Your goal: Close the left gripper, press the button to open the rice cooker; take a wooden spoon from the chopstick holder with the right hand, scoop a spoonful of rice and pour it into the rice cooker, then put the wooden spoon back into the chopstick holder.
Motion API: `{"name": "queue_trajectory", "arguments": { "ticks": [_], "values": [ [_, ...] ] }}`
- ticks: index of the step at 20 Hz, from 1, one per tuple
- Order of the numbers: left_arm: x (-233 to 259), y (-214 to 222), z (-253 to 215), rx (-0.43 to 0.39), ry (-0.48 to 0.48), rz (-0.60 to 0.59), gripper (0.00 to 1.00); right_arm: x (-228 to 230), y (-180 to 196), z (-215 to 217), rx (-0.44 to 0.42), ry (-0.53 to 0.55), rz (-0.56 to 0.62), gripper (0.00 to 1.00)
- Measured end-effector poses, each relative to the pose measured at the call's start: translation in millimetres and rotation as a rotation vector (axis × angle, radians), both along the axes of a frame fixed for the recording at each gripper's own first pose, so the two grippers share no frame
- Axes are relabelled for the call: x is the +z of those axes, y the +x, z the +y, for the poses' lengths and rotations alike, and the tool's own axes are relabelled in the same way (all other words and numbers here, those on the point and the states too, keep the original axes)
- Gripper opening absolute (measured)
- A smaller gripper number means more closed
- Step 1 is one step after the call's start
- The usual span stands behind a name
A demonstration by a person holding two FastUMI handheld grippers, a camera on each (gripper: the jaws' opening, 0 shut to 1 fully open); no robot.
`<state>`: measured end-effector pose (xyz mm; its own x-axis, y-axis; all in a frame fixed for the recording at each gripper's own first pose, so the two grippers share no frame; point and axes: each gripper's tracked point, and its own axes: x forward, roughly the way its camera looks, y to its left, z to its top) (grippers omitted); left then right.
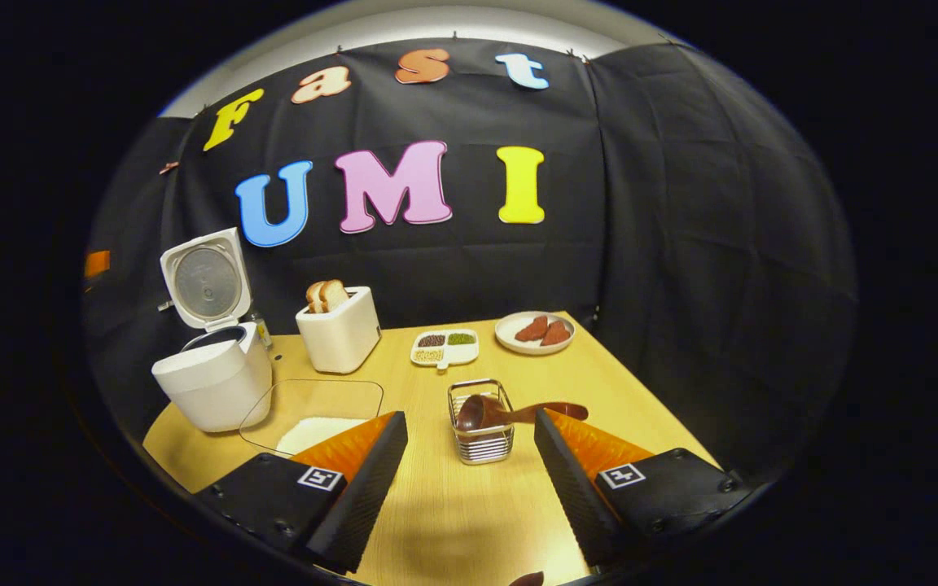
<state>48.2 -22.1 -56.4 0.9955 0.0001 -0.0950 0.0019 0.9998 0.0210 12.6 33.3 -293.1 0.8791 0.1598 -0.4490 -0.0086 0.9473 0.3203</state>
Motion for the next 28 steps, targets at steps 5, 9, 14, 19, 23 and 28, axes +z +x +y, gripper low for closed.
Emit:
{"name": "queue_trajectory", "arguments": {
  "ticks": [5, 9, 14, 19, 23, 28],
  "values": [
    [-2, -5, 1, 0.02, 0.02, 0.022, 0.97, -62, 22, -4, -0.086, 0.124, 0.149, 0.95],
    [-4, -12, 10, 0.047, 0.068, 0.043, 0.97, -77, 47, -11, -0.134, 0.133, 0.145, 0.83],
    [-13, -22, 7, 0.065, 0.071, 0.073, 0.98, -86, 78, -10, -0.184, 0.068, 0.118, 0.75],
    [-12, -26, 24, 0.107, 0.089, 0.069, 0.97, -82, 96, -12, -0.207, 0.005, 0.063, 0.73],
    [-21, -25, 31, 0.123, 0.092, 0.087, 0.97, -81, 118, -5, -0.189, 0.057, 0.061, 0.43],
    [-29, -21, 36, 0.14, 0.106, 0.119, 0.97, -92, 141, 13, -0.117, 0.185, 0.049, 0.43]
  ]
}}
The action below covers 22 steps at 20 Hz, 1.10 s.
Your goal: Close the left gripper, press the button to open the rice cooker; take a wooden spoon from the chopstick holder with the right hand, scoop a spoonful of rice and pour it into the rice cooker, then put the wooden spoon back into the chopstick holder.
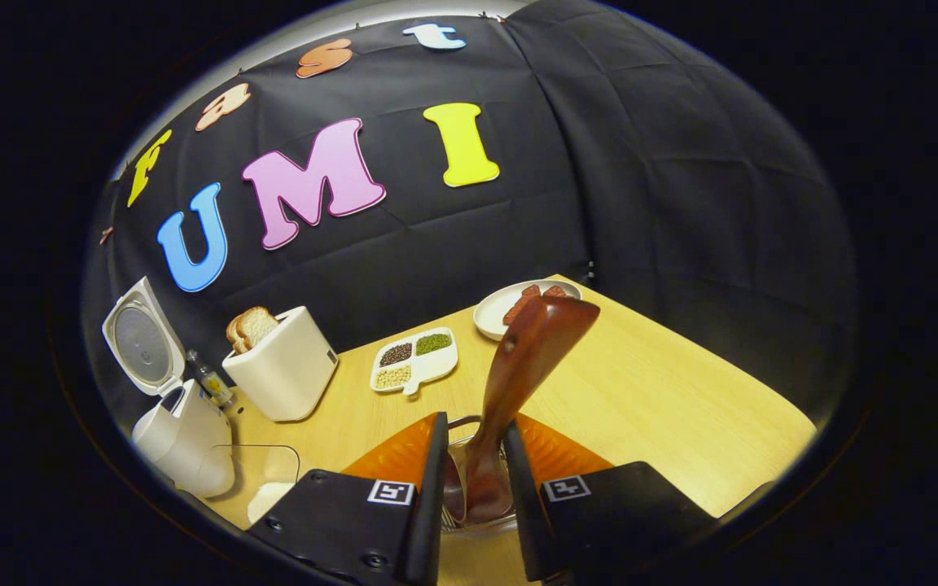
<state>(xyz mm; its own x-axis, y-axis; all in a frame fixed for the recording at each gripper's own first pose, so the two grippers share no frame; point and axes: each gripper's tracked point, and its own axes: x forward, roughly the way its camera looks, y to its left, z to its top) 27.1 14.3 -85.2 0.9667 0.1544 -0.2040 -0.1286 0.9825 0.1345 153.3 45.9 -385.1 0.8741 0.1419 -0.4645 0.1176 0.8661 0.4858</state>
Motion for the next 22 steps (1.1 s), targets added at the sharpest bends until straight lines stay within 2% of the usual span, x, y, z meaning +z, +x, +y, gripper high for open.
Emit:
{"name": "queue_trajectory", "arguments": {
  "ticks": [3, 6, 8, 9, 12, 16, 22],
  "values": [
    [-5, -1, -1, 0.002, 0.026, 0.015, 0.97, -1, 10, 1, 0.067, 0.073, -0.042, 0.43],
    [-13, 2, -1, 0.017, 0.029, 0.036, 0.97, -15, 15, -1, 0.138, 0.12, -0.018, 0.42],
    [-21, 1, -5, 0.028, 0.01, 0.048, 0.97, -20, 19, 5, 0.158, 0.141, -0.025, 0.25],
    [-25, 0, -6, 0.033, 0.002, 0.055, 0.97, -17, 18, 2, 0.163, 0.143, -0.026, 0.26],
    [-30, -4, -8, 0.041, 0.0, 0.069, 0.97, -9, 12, -5, 0.145, 0.148, -0.025, 0.18],
    [-21, -5, -10, 0.027, 0.005, 0.045, 0.97, -7, 10, -7, 0.142, 0.126, -0.026, 0.18],
    [-26, -10, -9, 0.019, 0.01, 0.053, 0.97, -10, 10, -16, 0.072, 0.053, -0.057, 0.18]
  ]
}}
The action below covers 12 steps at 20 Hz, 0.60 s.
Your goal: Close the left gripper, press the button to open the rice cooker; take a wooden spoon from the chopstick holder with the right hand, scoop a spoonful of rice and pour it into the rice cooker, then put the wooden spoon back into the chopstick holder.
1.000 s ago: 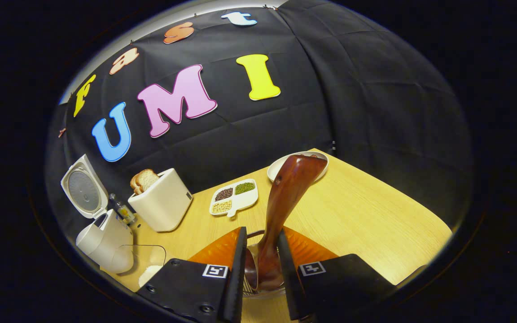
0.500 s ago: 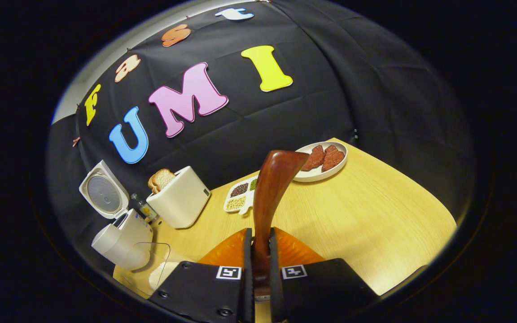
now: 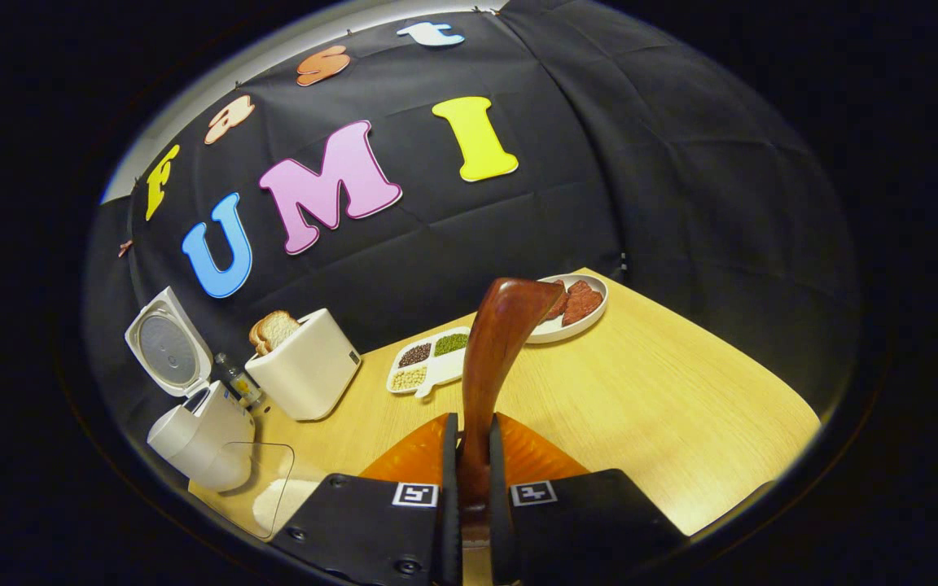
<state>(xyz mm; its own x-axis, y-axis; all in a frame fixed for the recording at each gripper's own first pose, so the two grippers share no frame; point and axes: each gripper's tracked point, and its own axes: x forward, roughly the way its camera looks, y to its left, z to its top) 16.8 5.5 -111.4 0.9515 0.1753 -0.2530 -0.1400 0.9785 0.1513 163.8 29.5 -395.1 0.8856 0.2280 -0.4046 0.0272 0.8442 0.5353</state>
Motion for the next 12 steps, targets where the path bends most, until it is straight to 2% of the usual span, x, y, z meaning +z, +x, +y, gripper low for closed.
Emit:
{"name": "queue_trajectory", "arguments": {
  "ticks": [1, 2, 3, 4, 7, 8, 9, 10, 11, 12],
  "values": [
    [-2.5, -1.6, -0.5, -0.003, 0.001, 0.002, 0.97, 0.5, -1.3, -0.8, -0.004, -0.009, -0.007, 0.2],
    [-4.8, -1.4, 0.6, -0.002, 0.0, 0.006, 0.97, 0.1, -2.3, -2.0, -0.007, -0.018, -0.011, 0.17],
    [-7.4, -0.7, 0.7, 0.0, -0.003, 0.011, 0.97, -0.4, -3.1, -2.2, -0.008, -0.016, -0.011, 0.22],
    [-8.8, -1.1, 1.5, 0.004, -0.009, 0.014, 0.97, 1.0, -2.9, -2.8, -0.007, -0.017, -0.012, 0.17],
    [-9.8, -2.6, 2.6, 0.004, -0.021, 0.015, 0.97, 4.5, -2.7, -8.2, -0.013, -0.05, -0.037, 0.26],
    [-9.9, -2.8, 3.5, 0.004, -0.017, 0.016, 0.97, 4.7, -2.1, -8.8, -0.012, -0.048, -0.039, 0.27],
    [-9.4, -3.7, 3.9, 0.005, -0.014, 0.017, 0.97, 4.4, -2.5, -6.9, -0.009, -0.039, -0.039, 0.2],
    [-8.4, -4.7, 4.1, 0.007, -0.014, 0.016, 0.97, 4.9, -3.5, -5.3, -0.003, -0.032, -0.036, 0.21],
    [-8.0, -3.2, 3.3, 0.006, -0.016, 0.014, 0.97, 9.1, -5.3, -5.5, 0.003, -0.028, -0.041, 0.27],
    [-7.1, -2.1, 1.8, 0.003, -0.018, 0.012, 0.97, 8.1, 2.7, -0.8, 0.006, -0.016, -0.046, 0.24]
  ]
}}
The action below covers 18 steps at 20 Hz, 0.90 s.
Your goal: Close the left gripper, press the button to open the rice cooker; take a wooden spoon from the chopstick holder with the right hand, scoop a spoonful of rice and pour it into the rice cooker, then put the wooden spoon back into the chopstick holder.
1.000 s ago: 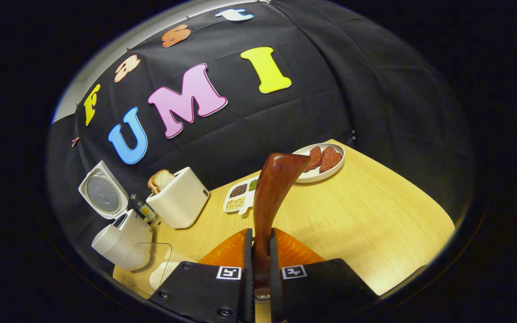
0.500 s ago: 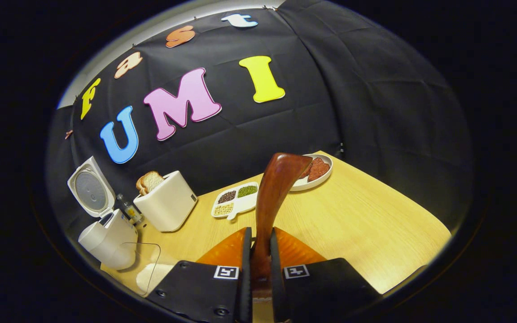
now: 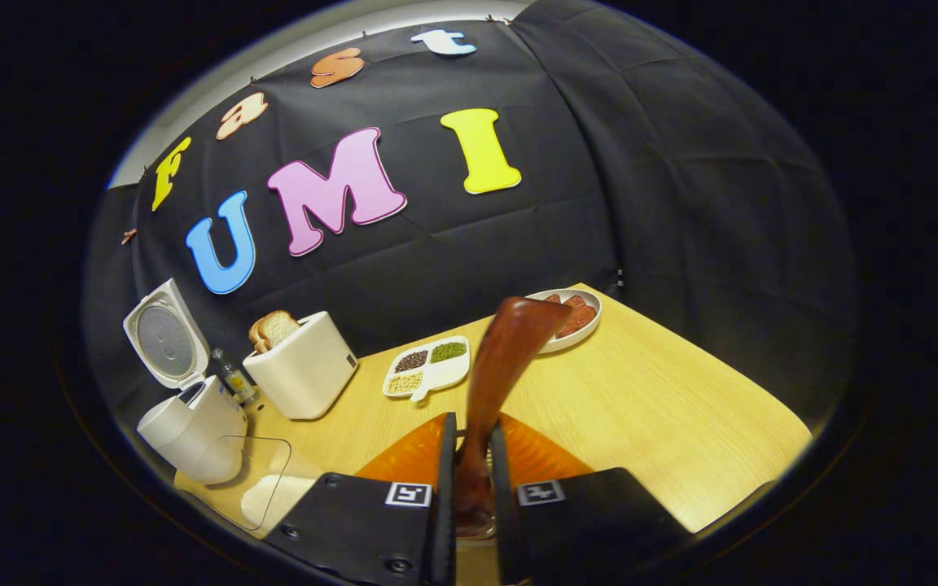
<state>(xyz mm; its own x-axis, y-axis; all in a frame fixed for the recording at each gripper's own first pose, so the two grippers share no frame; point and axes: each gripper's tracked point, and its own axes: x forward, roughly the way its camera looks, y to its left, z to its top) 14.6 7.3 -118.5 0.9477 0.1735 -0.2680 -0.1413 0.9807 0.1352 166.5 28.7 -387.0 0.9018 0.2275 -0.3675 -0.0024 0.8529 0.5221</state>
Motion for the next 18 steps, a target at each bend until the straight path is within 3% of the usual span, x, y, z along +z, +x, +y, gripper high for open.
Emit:
{"name": "queue_trajectory", "arguments": {
  "ticks": [2, 4, 7, 11, 15, 18],
  "values": [
    [2, -1, -2, -0.004, -0.001, -0.001, 0.97, 5, -10, 0, -0.001, 0.008, 0.018, 0.15],
    [4, 0, -2, -0.01, -0.001, -0.01, 0.97, 21, -5, -3, -0.021, 0.038, 0.003, 0.12],
    [9, 0, 1, -0.016, -0.004, -0.024, 0.97, 61, 2, -12, -0.054, 0.072, -0.055, 0.12],
    [11, 3, 9, -0.011, -0.047, -0.049, 0.97, 137, 3, -1, -0.029, 0.06, -0.166, 0.12],
    [8, 7, 18, -0.018, -0.075, -0.068, 0.97, 199, -13, 51, 0.045, 0.04, -0.253, 0.12],
    [6, 11, 27, -0.029, -0.071, -0.069, 0.97, 204, -27, 109, 0.117, -0.025, -0.267, 0.12]
  ]
}}
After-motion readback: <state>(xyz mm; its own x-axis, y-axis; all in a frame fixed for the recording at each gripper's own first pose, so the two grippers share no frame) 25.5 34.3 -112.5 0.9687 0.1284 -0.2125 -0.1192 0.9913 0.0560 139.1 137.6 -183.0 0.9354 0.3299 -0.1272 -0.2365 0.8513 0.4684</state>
